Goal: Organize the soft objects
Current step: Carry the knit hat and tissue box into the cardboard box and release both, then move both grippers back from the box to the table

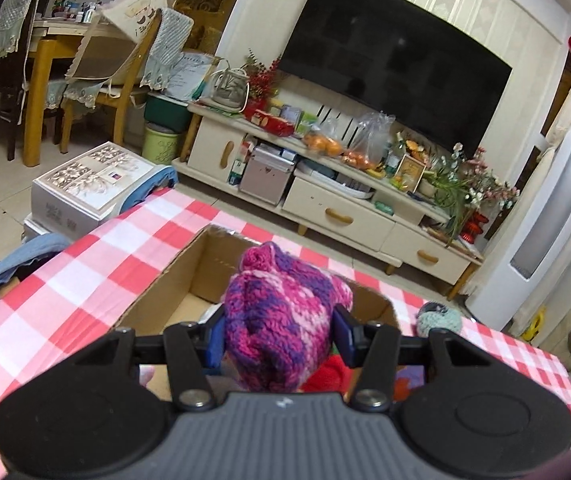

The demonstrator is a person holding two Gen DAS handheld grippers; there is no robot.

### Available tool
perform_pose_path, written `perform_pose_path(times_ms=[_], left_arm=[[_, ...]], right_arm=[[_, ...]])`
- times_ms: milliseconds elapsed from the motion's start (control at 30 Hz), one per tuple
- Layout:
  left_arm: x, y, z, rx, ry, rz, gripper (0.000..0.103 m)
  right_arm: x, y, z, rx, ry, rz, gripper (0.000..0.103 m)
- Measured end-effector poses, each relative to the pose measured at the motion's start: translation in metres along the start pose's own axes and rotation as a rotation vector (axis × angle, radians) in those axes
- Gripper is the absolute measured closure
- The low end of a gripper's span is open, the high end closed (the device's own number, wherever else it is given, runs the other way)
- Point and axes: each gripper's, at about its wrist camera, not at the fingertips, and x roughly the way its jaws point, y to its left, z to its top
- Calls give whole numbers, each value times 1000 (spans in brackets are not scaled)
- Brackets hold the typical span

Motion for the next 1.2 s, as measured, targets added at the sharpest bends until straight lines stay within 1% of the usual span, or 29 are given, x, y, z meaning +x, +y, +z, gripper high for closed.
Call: perform_pose_path(times_ms=[200, 400, 500, 533, 600, 633, 667, 733, 767, 900, 1100, 1200], left_arm=[[2, 2, -3, 14, 22, 23, 51], [5, 0, -4, 28, 35, 40, 51], [6, -2, -5, 37, 44, 48, 49], [6, -2, -5, 39, 47, 51, 47], [6, -4, -5, 44, 45, 62, 46], [5, -5, -5, 50, 40, 68, 43], [4, -6, -5, 53, 35, 72, 39], [2, -8, -4, 59, 23, 75, 35], [2, -9, -3, 63, 19, 75, 33], [1, -14, -3, 76, 14, 79, 28], [0, -21, -4, 87, 10, 74, 24], [-1, -24, -4, 95, 11, 71, 19]], right_arm=[[8, 9, -6, -19, 28, 11, 72], [13, 0, -2, -33, 43, 12, 72], [13, 0, -1, -47, 43, 11, 67], [12, -3, -1, -50, 41, 8, 66], [11, -5, -1, -46, 38, 4, 47], [9, -8, -2, -39, 33, 3, 27], [7, -10, -3, -31, 24, 1, 17], [1, -14, -4, -23, 8, -2, 11], [-1, -16, -4, -18, 3, -2, 6], [-12, -25, -5, 8, -21, -18, 2], [-20, -37, -8, 38, -36, -68, 1], [-21, -45, -11, 59, -36, -86, 0]])
